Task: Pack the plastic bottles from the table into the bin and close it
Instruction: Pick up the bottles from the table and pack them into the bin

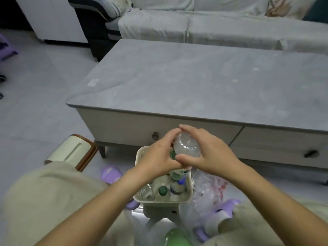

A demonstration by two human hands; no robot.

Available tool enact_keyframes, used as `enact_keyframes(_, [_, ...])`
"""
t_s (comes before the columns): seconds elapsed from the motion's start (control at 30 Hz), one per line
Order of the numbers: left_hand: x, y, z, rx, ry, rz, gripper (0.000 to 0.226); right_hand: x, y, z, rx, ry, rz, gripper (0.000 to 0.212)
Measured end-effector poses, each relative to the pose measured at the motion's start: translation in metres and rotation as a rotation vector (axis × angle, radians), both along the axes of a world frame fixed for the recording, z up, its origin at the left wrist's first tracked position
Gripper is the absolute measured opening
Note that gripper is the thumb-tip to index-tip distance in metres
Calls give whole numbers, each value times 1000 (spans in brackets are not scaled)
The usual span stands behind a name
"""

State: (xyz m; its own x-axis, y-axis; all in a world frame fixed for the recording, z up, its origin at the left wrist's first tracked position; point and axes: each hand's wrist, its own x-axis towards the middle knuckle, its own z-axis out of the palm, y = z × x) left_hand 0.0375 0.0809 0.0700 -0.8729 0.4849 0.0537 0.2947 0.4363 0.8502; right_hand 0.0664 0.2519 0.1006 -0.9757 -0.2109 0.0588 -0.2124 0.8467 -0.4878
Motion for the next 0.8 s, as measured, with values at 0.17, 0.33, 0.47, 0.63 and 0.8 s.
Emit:
enact_keyframes(0.17, [-1,-2,-57,-281,-93,20,77,0,14,-24,117,-23,-106,75])
enact_keyframes(0.33, [15,-23,-141,-753,-184,-60,44,19,9,-68,187,-209,-49,79])
enact_keyframes(0.47, [21,-14,-174,-995,-62,-121,33,27,-1,-89,365,-292,36,76])
enact_keyframes(0.63, [10,-12,-174,-1035,52,-161,27,24,-4,-116,574,-360,165,70])
enact_keyframes(0.8, [6,-26,-180,-974,10,-247,32,39,-8,-186,585,-366,90,72])
